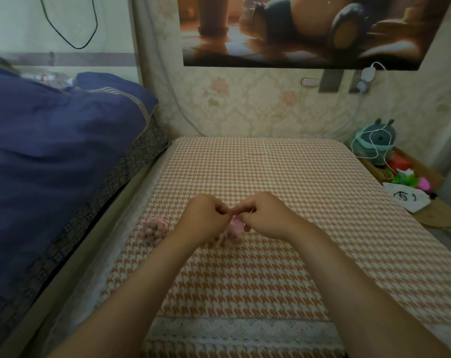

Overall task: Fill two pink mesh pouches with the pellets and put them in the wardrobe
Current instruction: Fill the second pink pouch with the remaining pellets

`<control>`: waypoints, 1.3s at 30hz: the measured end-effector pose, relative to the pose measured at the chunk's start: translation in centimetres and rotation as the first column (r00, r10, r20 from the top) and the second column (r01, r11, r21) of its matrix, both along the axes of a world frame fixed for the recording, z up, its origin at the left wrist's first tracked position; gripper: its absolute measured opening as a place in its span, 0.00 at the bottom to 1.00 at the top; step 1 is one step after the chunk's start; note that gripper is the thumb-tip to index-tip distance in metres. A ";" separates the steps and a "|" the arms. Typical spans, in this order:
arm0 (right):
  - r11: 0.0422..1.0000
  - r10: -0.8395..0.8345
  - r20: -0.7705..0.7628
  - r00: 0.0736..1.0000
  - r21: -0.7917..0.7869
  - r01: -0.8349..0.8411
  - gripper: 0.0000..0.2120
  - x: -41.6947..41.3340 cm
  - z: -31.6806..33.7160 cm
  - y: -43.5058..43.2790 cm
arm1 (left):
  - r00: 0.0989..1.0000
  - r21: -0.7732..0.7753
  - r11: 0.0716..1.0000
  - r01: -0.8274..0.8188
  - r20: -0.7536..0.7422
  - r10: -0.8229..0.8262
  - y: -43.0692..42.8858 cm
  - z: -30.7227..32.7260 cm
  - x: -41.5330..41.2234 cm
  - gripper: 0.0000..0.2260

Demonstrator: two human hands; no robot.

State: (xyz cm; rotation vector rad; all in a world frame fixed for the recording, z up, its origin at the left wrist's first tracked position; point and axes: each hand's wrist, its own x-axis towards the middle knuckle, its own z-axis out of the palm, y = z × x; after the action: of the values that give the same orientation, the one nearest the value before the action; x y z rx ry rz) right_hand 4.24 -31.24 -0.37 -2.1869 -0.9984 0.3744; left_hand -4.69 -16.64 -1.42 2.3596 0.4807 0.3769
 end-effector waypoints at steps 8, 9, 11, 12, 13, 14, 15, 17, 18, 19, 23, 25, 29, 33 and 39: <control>0.996 -0.038 -0.075 0.996 0.077 0.043 0.08 -1.5 -1.1 2.6 | 0.997 0.021 0.997 -0.072 -0.012 0.072 3.2 1.0 -4.3 0.06; 0.999 -0.028 -0.033 0.999 0.040 0.029 0.09 -1.6 -1.6 3.0 | 0.997 0.047 0.996 -0.075 -0.016 0.076 3.5 1.0 -4.8 0.07; 0.998 -0.006 0.051 0.999 -0.064 0.009 0.12 -1.7 -2.6 3.6 | 0.995 0.079 0.993 -0.090 -0.025 0.093 4.0 1.0 -5.7 0.07; 0.994 -0.001 0.077 0.997 -0.113 0.010 0.12 -1.7 -3.1 3.9 | 0.994 0.074 0.992 -0.099 -0.029 0.101 4.3 0.9 -6.0 0.07; 0.989 0.003 0.098 0.995 -0.150 0.012 0.11 -1.7 -3.6 4.1 | 0.994 0.065 0.993 -0.101 -0.028 0.103 4.4 0.8 -6.3 0.07; 0.983 0.009 0.122 0.992 -0.181 0.014 0.10 -1.7 -4.0 4.4 | 0.995 0.057 0.994 -0.098 -0.024 0.099 4.6 0.7 -6.5 0.06; 0.979 0.018 0.148 0.989 -0.205 0.013 0.10 -1.8 -4.4 4.7 | 0.995 0.052 0.994 -0.092 -0.021 0.093 4.7 0.6 -6.7 0.06; 0.972 0.029 0.188 0.982 -0.234 0.016 0.10 -1.9 -4.8 5.3 | 0.997 0.047 0.996 -0.073 -0.026 0.075 5.1 0.4 -7.3 0.06; 0.970 0.032 0.205 0.978 -0.243 0.019 0.10 -1.9 -4.9 5.5 | 0.997 0.067 0.996 -0.061 -0.034 0.063 5.3 0.3 -7.5 0.05; 0.968 0.037 0.224 0.974 -0.251 0.021 0.11 -2.0 -5.0 5.6 | 0.997 0.094 0.994 -0.050 -0.048 0.055 5.6 0.1 -7.7 0.05; 0.959 0.026 0.273 0.962 -0.278 0.053 0.08 -2.1 -5.6 6.0 | 0.995 0.130 0.991 -0.027 -0.092 0.040 6.7 -0.2 -8.4 0.05; 0.963 0.008 0.273 0.962 -0.261 0.065 0.06 -2.2 -5.5 6.1 | 0.997 0.109 0.994 0.005 -0.082 0.004 7.1 -0.3 -8.7 0.05; 0.995 -0.043 0.279 0.959 -0.080 0.068 0.05 -2.7 -3.6 6.5 | 0.992 0.066 0.994 0.083 -0.099 -0.076 7.6 -0.4 -8.8 0.07; 0.988 0.000 0.200 0.980 0.150 -0.031 0.04 -4.9 -0.9 7.5 | 0.991 0.077 0.992 0.099 -0.099 -0.091 7.9 -0.5 -8.4 0.10; 0.983 0.149 0.282 0.948 0.061 -0.173 0.04 -6.4 -1.0 8.3 | 0.989 0.073 0.990 0.123 -0.096 -0.116 8.1 -0.5 -8.3 0.08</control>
State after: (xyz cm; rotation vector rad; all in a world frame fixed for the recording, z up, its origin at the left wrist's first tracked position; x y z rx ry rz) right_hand -2.16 -22.99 -1.37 -2.1238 -1.3265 0.0972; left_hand -12.95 -8.50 -1.91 2.4762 0.3697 0.2371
